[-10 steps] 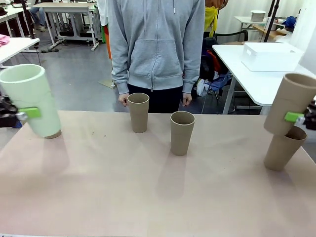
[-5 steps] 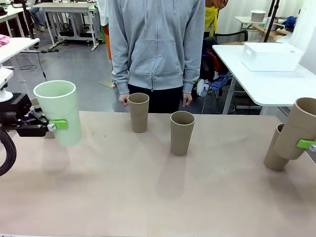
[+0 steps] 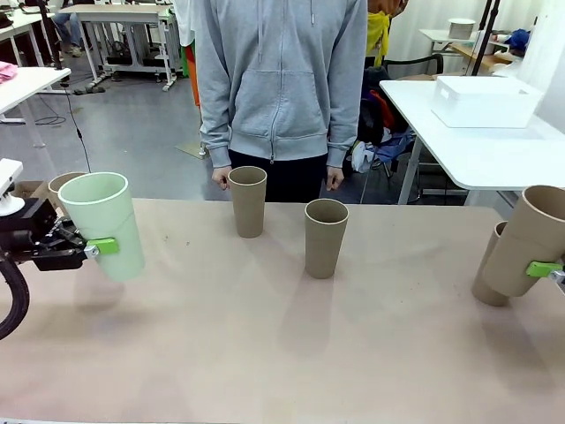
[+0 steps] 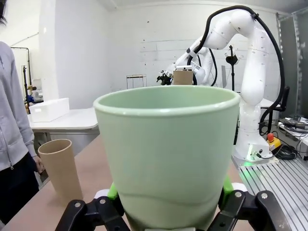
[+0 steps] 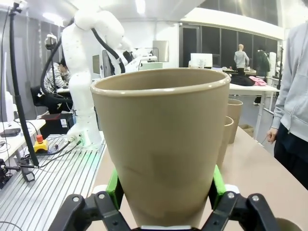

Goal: Stack the cups and store them in the basket.
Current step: Pick up two Reusable plastic cups , one in each hand.

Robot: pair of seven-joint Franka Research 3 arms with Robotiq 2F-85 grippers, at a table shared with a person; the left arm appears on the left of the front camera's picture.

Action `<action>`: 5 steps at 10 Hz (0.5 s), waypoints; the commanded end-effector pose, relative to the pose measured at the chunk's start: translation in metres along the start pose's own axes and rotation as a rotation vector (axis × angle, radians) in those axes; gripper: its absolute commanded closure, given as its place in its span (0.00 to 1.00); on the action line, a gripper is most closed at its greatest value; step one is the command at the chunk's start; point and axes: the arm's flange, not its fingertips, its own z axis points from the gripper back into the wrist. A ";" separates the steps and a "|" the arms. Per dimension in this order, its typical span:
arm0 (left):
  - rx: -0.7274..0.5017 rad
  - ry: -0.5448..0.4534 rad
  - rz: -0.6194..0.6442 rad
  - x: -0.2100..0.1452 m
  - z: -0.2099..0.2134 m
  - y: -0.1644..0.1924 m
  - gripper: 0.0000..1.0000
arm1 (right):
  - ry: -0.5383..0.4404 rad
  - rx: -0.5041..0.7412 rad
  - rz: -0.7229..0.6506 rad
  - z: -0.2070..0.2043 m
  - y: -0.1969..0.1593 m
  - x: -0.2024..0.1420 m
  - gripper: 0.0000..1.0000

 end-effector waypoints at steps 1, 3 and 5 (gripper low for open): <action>-0.005 0.015 -0.007 0.013 -0.007 0.002 0.15 | 0.017 -0.036 0.006 0.005 -0.002 0.004 0.16; -0.003 0.005 -0.003 0.002 -0.001 0.000 0.15 | 0.005 -0.009 0.000 0.002 0.000 0.000 0.16; -0.036 -0.013 -0.022 0.019 -0.002 -0.011 0.15 | 0.006 -0.008 0.067 -0.032 0.022 0.013 0.16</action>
